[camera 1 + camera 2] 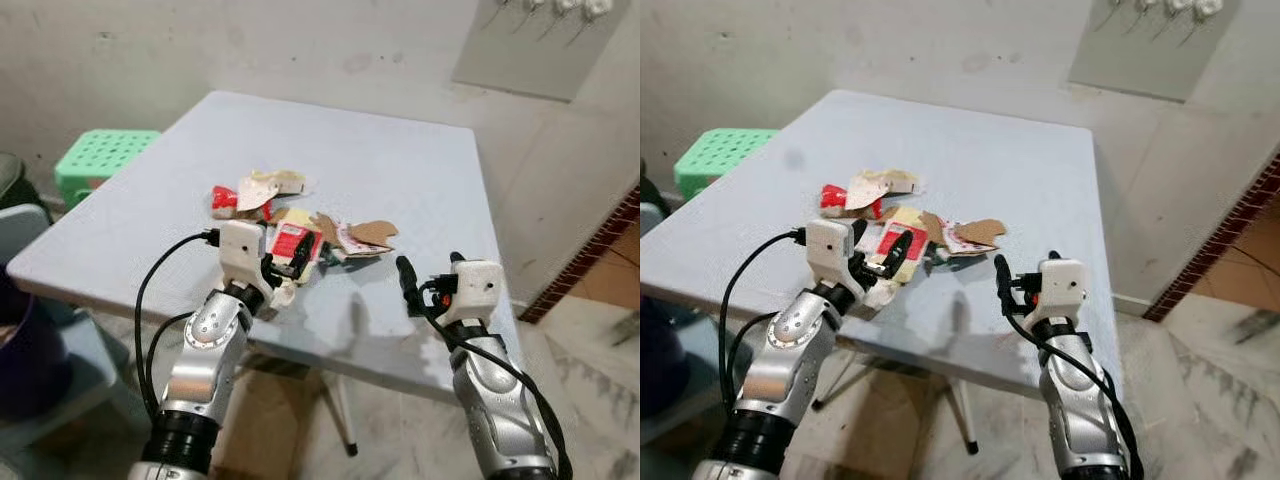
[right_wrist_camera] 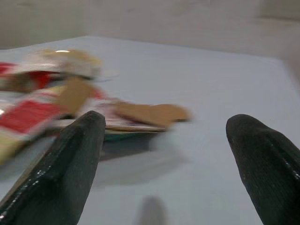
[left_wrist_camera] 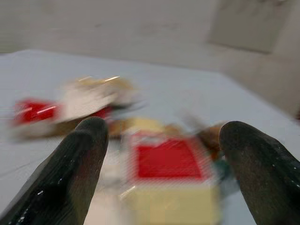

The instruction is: Picking trash to rubbish bin

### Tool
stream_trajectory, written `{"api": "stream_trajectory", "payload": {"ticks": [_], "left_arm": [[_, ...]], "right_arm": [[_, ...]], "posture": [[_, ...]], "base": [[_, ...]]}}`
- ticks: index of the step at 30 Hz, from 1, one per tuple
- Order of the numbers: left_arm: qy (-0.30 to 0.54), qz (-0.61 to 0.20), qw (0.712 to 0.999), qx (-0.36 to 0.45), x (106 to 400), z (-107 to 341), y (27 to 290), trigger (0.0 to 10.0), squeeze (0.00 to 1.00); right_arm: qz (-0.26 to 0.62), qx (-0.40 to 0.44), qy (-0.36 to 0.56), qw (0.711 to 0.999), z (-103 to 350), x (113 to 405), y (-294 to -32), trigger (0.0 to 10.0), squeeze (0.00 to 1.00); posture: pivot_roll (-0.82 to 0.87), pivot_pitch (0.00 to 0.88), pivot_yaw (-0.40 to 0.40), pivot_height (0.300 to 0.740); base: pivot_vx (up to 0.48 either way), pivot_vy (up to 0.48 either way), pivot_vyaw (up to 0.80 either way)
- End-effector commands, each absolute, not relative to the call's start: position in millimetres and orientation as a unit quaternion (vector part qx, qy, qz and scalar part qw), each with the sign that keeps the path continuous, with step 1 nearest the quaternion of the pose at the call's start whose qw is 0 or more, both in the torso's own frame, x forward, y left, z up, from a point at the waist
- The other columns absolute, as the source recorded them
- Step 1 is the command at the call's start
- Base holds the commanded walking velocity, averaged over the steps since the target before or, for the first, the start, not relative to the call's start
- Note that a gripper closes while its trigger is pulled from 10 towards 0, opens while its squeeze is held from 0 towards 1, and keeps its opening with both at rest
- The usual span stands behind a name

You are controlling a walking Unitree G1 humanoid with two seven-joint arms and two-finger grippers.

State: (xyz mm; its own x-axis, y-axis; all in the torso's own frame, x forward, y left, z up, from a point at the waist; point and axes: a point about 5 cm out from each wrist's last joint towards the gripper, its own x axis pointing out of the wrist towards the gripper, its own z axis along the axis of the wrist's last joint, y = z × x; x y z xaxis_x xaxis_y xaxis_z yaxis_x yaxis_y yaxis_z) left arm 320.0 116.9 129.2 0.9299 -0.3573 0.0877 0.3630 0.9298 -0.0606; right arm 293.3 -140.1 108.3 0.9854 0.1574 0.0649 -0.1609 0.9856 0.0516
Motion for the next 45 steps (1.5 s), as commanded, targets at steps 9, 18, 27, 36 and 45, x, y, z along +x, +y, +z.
{"api": "stream_trajectory", "payload": {"ticks": [9,18,27,36,45], "left_arm": [[-0.056,-0.230,0.971,-0.026,313.5,132.9,108.9,10.0,0.00],[-0.067,-0.294,0.953,0.004,302.5,132.1,91.7,10.0,0.00],[-0.072,-0.306,0.949,0.004,299.9,133.1,87.8,10.0,0.00],[-0.080,-0.294,0.952,0.005,301.0,135.6,91.1,10.0,0.00],[-0.082,-0.282,0.956,0.004,301.0,136.6,94.5,10.0,0.00]], "right_arm": [[0.089,0.102,0.005,0.991,105.7,296.6,-138.3,10.0,0.00],[0.084,0.193,0.028,0.977,109.7,311.9,-145.8,10.0,0.00],[0.096,0.253,0.062,0.961,113.3,336.2,-148.3,10.0,0.00],[0.102,0.232,0.071,0.965,113.4,352.9,-149.9,10.0,0.00],[0.108,0.217,0.104,0.965,103.0,365.1,-144.5,10.0,0.00]], "posture": [[0.06,0.021,-0.044,0.715],[0.06,0.017,-0.046,0.715],[0.07,0.018,-0.051,0.715],[0.08,0.034,-0.060,0.715],[0.09,0.040,-0.068,0.715]], "base": [[0.000,0.000,0.00],[0.000,0.000,0.00],[0.000,0.000,0.00],[0.000,0.000,0.00],[0.000,0.000,0.00]]}}
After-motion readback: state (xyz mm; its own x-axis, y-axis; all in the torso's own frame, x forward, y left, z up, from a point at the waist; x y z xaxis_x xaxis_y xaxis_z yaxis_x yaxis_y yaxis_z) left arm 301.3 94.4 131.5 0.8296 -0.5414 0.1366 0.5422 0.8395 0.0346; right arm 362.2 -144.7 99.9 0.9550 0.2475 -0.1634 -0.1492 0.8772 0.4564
